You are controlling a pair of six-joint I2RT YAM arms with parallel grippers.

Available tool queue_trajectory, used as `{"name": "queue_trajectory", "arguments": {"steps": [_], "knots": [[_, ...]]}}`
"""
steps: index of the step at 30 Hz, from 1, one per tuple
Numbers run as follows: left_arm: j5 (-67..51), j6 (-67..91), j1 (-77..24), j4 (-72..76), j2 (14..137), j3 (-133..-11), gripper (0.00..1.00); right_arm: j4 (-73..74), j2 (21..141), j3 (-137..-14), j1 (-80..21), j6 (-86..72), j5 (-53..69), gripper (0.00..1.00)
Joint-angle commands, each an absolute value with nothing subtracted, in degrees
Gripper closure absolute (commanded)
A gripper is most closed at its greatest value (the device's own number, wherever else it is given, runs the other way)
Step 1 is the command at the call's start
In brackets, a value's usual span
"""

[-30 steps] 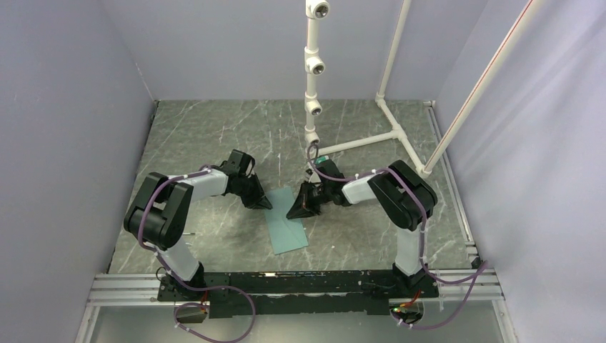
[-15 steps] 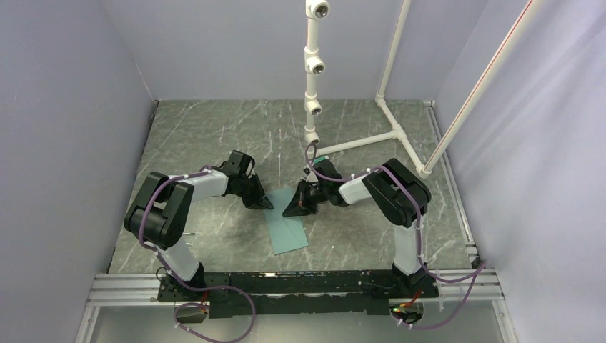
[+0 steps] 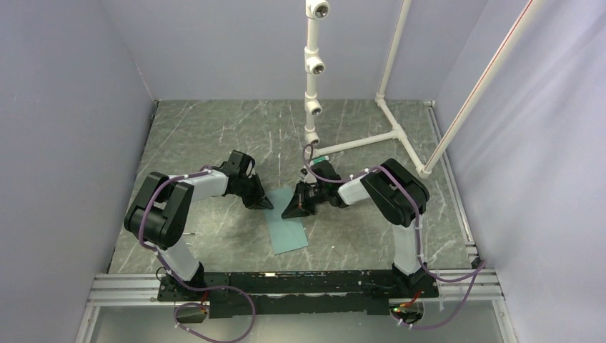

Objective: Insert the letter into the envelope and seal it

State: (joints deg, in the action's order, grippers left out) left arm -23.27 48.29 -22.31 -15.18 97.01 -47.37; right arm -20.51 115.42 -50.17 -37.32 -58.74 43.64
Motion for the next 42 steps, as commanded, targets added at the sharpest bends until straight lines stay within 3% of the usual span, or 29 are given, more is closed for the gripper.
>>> {"name": "queue_trajectory", "arguments": {"steps": [1, 20, 30, 34, 38, 42], "knots": [[-17.3, 45.0, -23.4, -19.9, 100.4, -45.1, 0.94, -15.4, 116.7, -47.2, -38.9, -52.6, 44.2, 0.97], [-16.4, 44.2, -23.5, -20.8, 98.4, -44.2, 0.95, -9.9, 111.0, -40.6, -39.0, -47.2, 43.1, 0.98], [-19.7, 42.5, -23.5, -21.3, 97.0, -45.6, 0.94, -15.2, 95.0, -37.9, -39.5, -40.4, 43.3, 0.98], [-19.8, 42.4, -23.5, -21.4, 96.8, -46.0, 0.94, -8.7, 91.8, -43.6, -42.0, -36.4, 31.6, 0.98], [-19.9, 43.0, -23.5, -21.0, 96.8, -45.6, 0.94, -0.5, 90.2, -49.5, -46.6, -33.4, 8.3, 0.96], [-20.4, 43.5, -23.5, -20.7, 97.3, -45.3, 0.96, 9.1, 92.5, -56.3, -53.1, -28.8, -11.2, 0.82]]}}
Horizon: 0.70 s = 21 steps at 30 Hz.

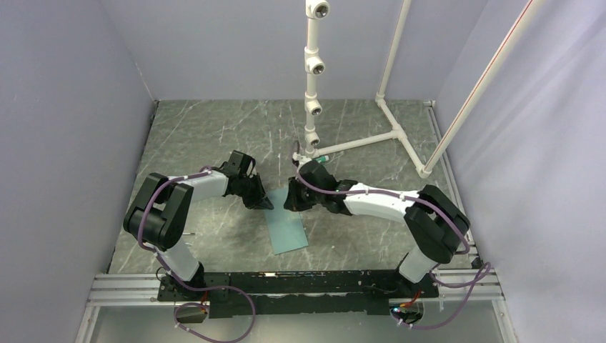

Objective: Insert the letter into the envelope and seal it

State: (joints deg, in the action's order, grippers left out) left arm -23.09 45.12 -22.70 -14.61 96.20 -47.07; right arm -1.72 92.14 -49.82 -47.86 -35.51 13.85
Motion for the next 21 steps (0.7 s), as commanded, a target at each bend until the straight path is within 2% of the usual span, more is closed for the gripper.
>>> {"name": "queue_trajectory", "arguments": {"steps": [1, 3, 7, 15, 21], "knots": [[-20.5, 43.5, -23.4, -20.7, 97.6, -45.4, 0.97, 11.0, 93.6, -58.2, -54.5, -27.7, -14.4, 0.80], [-20.7, 43.4, -23.5, -20.7, 97.8, -45.4, 0.97, 13.1, 96.0, -60.7, -57.4, -25.2, -17.7, 0.76], [-21.0, 43.5, -23.5, -20.8, 98.1, -45.1, 0.97, 15.1, 100.6, -64.1, -60.2, -23.0, -19.1, 0.77], [-20.9, 43.3, -23.4, -21.0, 98.8, -45.2, 0.98, 15.9, 104.4, -66.2, -61.1, -22.6, -17.4, 0.90], [-20.9, 43.5, -23.4, -20.7, 99.2, -45.4, 0.98, 13.6, 105.0, -64.9, -61.2, -22.1, -13.5, 0.86]]}}
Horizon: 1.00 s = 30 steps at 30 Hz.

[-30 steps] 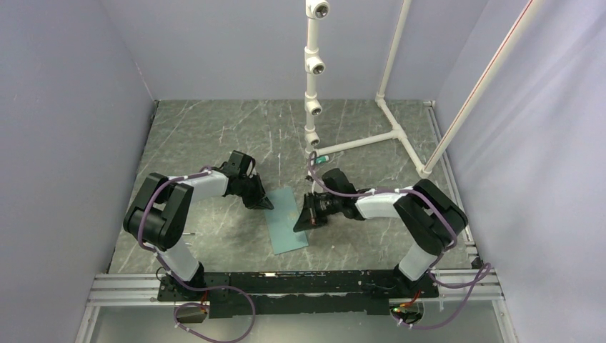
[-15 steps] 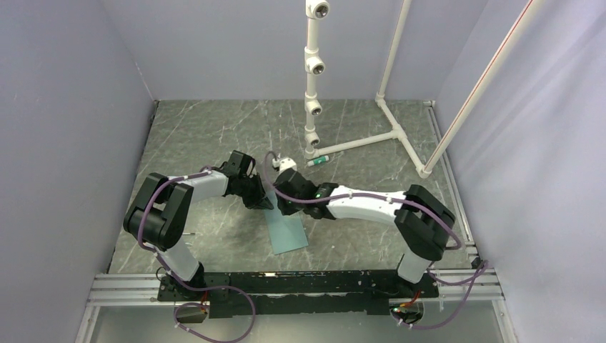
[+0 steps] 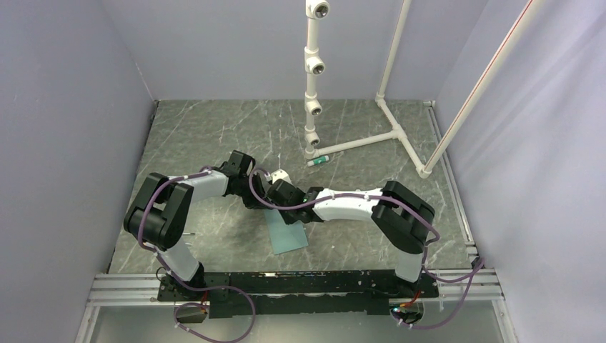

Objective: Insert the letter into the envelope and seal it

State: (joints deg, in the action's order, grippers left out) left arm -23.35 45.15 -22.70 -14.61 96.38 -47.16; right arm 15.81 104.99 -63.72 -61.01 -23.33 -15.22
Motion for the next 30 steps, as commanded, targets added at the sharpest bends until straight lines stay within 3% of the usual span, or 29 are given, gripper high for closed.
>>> {"name": "queue_trajectory", "arguments": {"steps": [1, 6, 14, 30], "knots": [[-20.9, 43.5, -23.4, -20.7, 99.2, -45.4, 0.97, 13.0, 104.9, -64.5, -61.3, -22.2, -12.9, 0.85], [-20.6, 43.3, -23.4, -20.7, 99.3, -45.4, 0.97, 12.1, 106.2, -64.7, -61.3, -22.2, -11.2, 0.82], [-20.3, 43.2, -23.4, -20.8, 99.2, -45.3, 0.97, 14.6, 108.2, -65.2, -61.6, -21.8, -10.3, 0.89], [-20.1, 43.2, -23.4, -20.2, 99.6, -44.7, 0.97, 22.2, 99.6, -54.5, -63.8, -25.9, -8.7, 0.93]]}}
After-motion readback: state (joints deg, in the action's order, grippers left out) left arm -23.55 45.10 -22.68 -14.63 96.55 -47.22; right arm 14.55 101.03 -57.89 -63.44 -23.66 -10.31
